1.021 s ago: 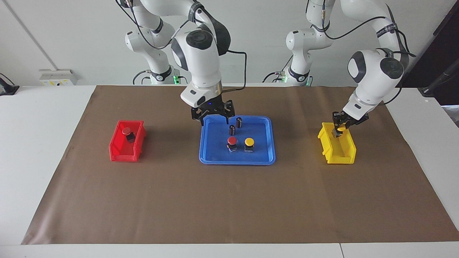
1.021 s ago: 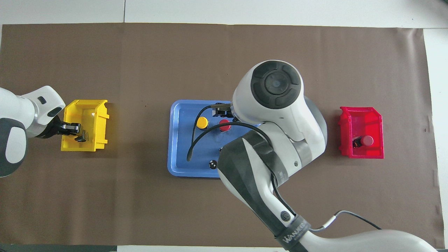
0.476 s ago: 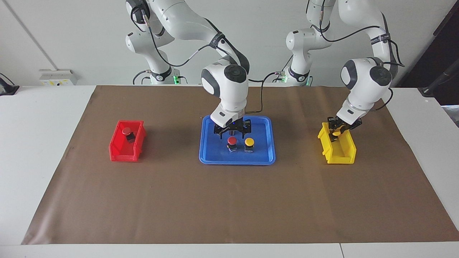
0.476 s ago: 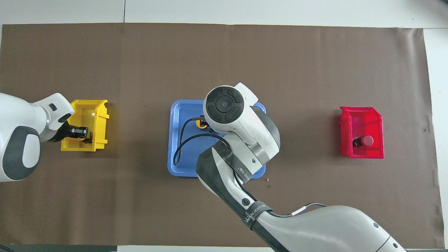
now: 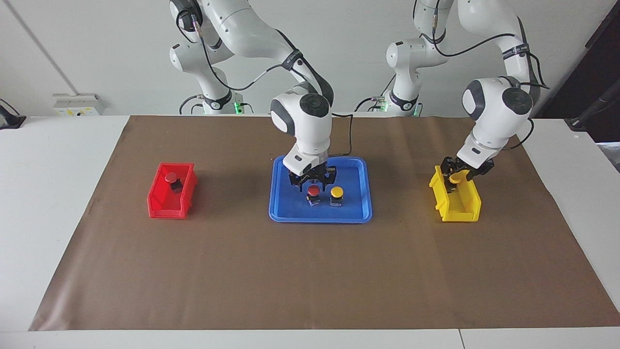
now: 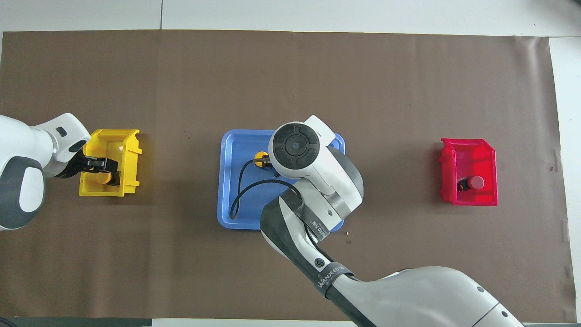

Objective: Sort red and yellow buttons by color
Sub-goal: 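Release the yellow button in the bin while the right gripper grasps the red button, then drop the red button into the red bin while the left gripper reaches the yellow button, then grasp the second yellow button with the left gripper while the right gripper withdraws, then carry the yellow button into the yellow bin and open the left gripper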

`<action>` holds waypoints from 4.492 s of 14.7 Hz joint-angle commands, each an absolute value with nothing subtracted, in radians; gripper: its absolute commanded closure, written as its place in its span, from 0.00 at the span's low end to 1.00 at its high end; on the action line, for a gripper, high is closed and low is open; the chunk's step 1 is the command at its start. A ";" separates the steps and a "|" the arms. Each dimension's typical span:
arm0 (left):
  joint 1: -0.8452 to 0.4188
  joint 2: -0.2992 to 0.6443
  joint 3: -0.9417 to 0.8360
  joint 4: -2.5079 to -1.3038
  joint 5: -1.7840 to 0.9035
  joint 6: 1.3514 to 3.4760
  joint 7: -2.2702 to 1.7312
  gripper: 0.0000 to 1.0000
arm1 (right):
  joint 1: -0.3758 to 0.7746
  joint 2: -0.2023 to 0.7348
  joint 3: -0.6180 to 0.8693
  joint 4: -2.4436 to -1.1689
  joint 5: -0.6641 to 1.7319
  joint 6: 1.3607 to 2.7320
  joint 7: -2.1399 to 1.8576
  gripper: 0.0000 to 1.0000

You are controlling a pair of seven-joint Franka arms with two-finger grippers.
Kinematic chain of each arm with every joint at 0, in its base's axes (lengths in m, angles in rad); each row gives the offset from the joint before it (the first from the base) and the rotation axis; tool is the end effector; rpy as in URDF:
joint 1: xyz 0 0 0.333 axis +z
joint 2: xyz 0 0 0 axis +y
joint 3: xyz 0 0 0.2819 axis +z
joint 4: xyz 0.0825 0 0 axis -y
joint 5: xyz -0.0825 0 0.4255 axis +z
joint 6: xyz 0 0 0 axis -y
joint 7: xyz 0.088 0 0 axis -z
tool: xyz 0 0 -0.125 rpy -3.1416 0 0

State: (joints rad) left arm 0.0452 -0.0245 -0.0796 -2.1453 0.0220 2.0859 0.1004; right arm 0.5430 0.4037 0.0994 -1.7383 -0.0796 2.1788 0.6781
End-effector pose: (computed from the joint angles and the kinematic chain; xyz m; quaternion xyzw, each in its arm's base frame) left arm 0.5647 -0.0180 0.3367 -0.9971 0.0729 0.0178 0.0099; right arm 0.5504 0.4025 0.2787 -0.9997 0.0001 -0.0239 0.0012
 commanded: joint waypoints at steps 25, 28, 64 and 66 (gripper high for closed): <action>-0.558 0.311 -0.097 -1.784 0.011 2.163 -0.715 0.00 | -0.213 -0.064 0.098 -2.262 -0.051 2.267 -0.514 0.96; -0.574 0.308 -0.097 -1.821 0.011 2.174 -0.718 0.00 | -0.221 -0.031 0.098 -2.293 -0.051 2.348 -0.511 0.96; 0.063 0.057 -0.081 -2.089 0.003 2.164 0.014 0.99 | -0.101 -0.021 -0.009 -1.563 -0.008 1.436 -0.175 0.00; 0.060 0.069 -0.081 -2.098 0.003 2.192 0.014 0.99 | -0.100 -0.021 -0.009 -1.562 -0.008 1.431 -0.175 0.00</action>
